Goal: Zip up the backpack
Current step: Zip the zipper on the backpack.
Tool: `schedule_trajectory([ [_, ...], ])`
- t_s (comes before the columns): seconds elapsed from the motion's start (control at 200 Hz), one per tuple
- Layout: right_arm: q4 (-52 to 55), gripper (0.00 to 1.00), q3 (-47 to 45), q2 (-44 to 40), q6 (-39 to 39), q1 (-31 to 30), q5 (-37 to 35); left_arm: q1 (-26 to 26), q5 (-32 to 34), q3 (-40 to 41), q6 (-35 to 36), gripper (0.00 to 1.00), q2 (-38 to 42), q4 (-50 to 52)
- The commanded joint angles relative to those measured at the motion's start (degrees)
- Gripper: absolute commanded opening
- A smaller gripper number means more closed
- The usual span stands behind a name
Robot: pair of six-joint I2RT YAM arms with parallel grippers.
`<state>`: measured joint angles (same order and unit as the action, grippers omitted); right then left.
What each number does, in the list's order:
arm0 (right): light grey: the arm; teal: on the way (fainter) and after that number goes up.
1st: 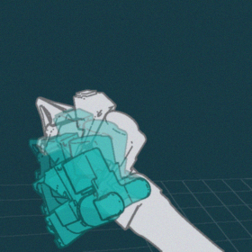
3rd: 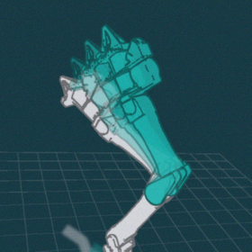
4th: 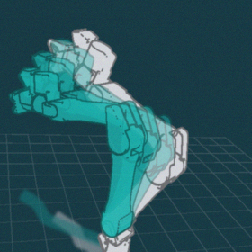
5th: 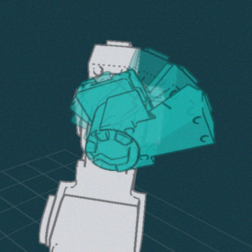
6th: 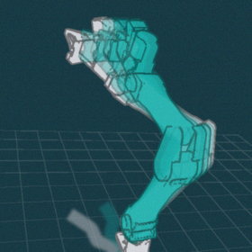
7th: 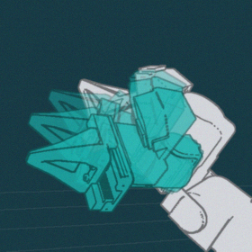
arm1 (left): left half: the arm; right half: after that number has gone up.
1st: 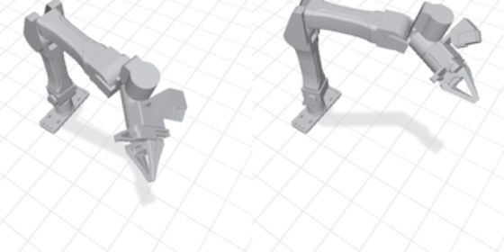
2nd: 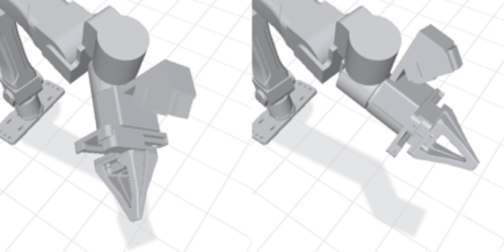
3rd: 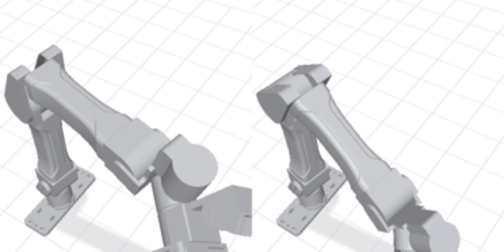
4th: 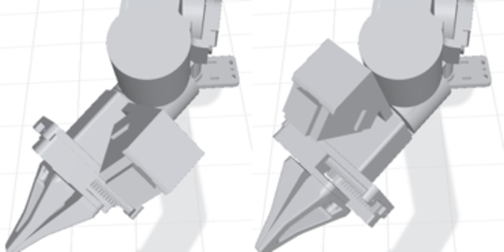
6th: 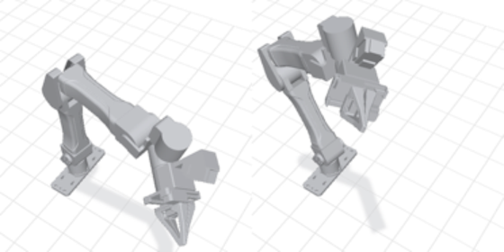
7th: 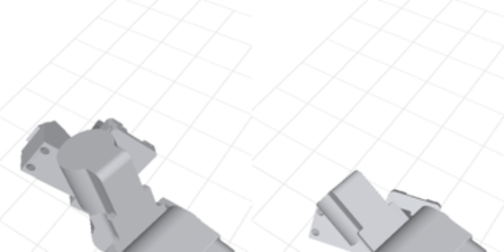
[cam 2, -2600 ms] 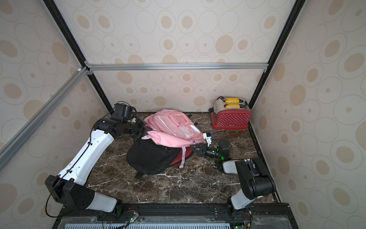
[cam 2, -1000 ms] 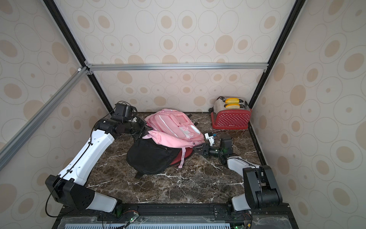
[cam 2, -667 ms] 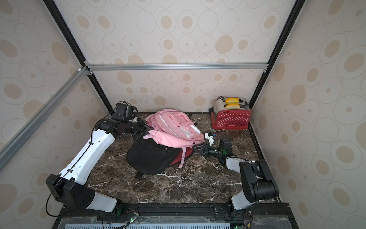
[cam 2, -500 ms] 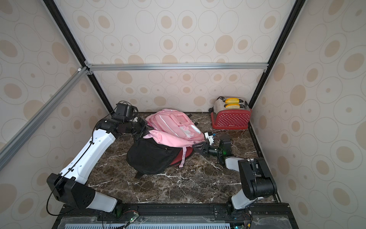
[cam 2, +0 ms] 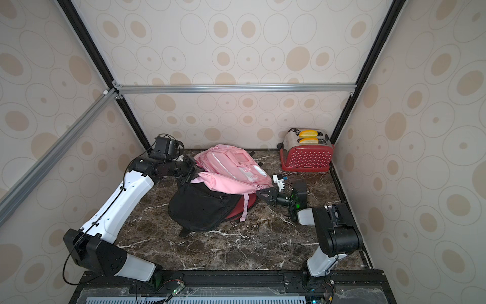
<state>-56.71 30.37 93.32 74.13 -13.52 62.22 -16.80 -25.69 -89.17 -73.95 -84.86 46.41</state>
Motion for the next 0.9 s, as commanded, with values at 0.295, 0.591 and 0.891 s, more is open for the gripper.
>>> schedule_trajectory([
  [0.295, 28.89, 0.26, 5.56, -11.32, -16.86, 0.08, 1.24, -0.19, -0.37, -1.63, -0.49, 0.00, 1.15, -5.32],
  [0.591, 33.69, 0.27, 6.80, -10.64, -20.05, 0.10, -0.40, -0.20, -0.41, -0.96, -0.43, 0.00, 1.50, -5.20],
  [0.891, 31.66, 0.26, 7.03, -9.74, -19.20, 0.10, -1.54, -0.60, -0.54, -1.36, -0.41, 0.00, 1.21, -5.37],
])
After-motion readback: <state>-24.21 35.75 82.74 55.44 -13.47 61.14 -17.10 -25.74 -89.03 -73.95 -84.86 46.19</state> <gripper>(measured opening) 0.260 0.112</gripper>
